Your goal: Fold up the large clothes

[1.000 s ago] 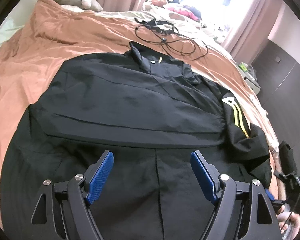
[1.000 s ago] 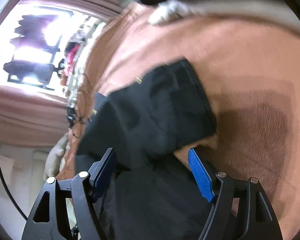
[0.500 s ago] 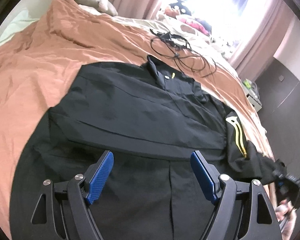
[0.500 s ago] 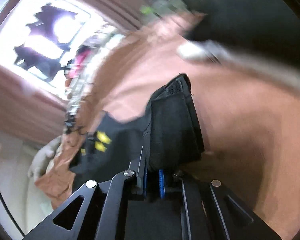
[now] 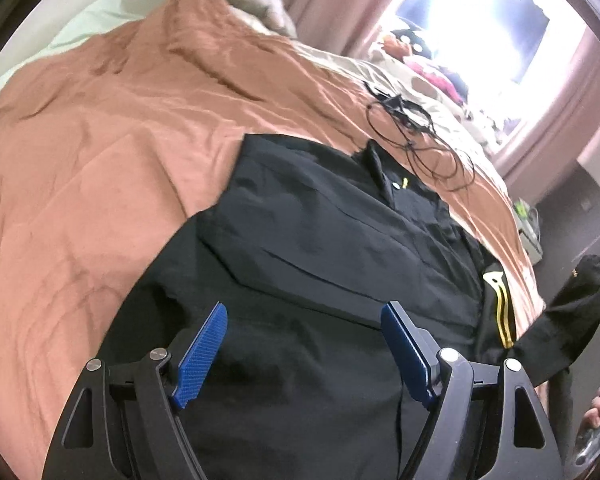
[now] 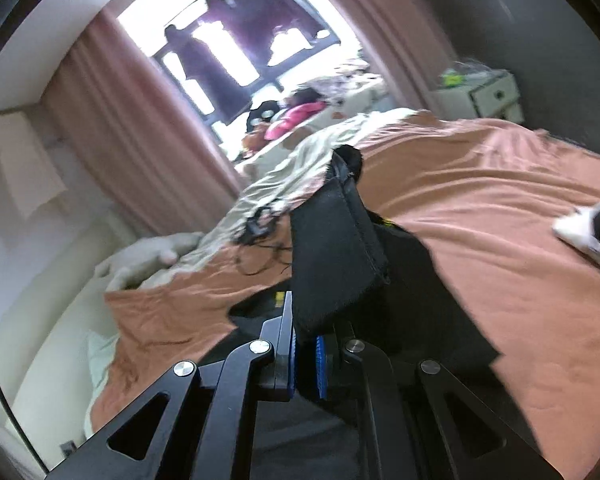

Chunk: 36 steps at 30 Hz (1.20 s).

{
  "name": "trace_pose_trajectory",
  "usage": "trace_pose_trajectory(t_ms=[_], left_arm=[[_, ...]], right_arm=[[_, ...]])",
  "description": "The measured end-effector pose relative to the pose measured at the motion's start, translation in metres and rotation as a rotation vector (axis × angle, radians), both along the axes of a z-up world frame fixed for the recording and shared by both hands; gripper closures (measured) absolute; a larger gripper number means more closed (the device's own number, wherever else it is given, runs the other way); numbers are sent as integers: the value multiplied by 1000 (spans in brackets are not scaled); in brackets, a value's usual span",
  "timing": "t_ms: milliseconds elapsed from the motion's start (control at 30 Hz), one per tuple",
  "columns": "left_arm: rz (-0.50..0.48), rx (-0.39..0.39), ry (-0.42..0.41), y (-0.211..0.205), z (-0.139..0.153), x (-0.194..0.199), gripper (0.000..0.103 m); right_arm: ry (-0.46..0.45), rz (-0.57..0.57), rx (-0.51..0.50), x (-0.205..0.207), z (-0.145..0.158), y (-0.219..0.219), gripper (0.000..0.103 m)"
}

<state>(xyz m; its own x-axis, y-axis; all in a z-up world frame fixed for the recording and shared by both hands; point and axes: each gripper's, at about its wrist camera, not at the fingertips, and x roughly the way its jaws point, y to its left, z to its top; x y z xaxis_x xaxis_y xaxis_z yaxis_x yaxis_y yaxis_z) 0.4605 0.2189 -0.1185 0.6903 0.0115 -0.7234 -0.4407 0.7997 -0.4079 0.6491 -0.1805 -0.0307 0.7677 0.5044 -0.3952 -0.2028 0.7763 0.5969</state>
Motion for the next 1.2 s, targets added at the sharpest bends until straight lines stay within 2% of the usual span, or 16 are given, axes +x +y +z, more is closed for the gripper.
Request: trace_pose_trajectory(t_ms=[200, 300, 400, 600, 700, 833, 900, 933, 967, 1033, 1200], left_arm=[[78, -25, 7, 23, -5, -6, 23], [117, -66, 1, 36, -8, -12, 23], [172, -90, -2, 48, -9, -20, 23], [226, -105, -10, 70, -12, -33, 23], [265, -102, -1, 83, -14, -37, 23], [326, -141, -6, 98, -19, -48, 23], [327, -138, -1, 100, -20, -48, 23], [325, -133, 0, 99, -19, -47, 23], [321, -128, 1, 99, -19, -47, 23], [315, -122, -2, 97, -18, -45, 23], [275, -109, -16, 85, -15, -37, 23]], right_arm=[[-84, 128, -17, 2, 45, 72, 94], [-116, 189, -29, 2, 56, 109, 94], [-130, 234, -53, 1, 55, 143, 94], [-86, 345, -128, 7, 12, 215, 95], [-43, 388, -139, 13, -18, 241, 95], [32, 443, -144, 19, -50, 272, 95], [81, 469, -203, 17, -65, 285, 92], [113, 494, -220, 17, -72, 291, 79], [145, 520, -221, 18, -77, 293, 51], [162, 525, -195, 16, -79, 281, 26], [168, 501, -166, 5, -74, 228, 24]])
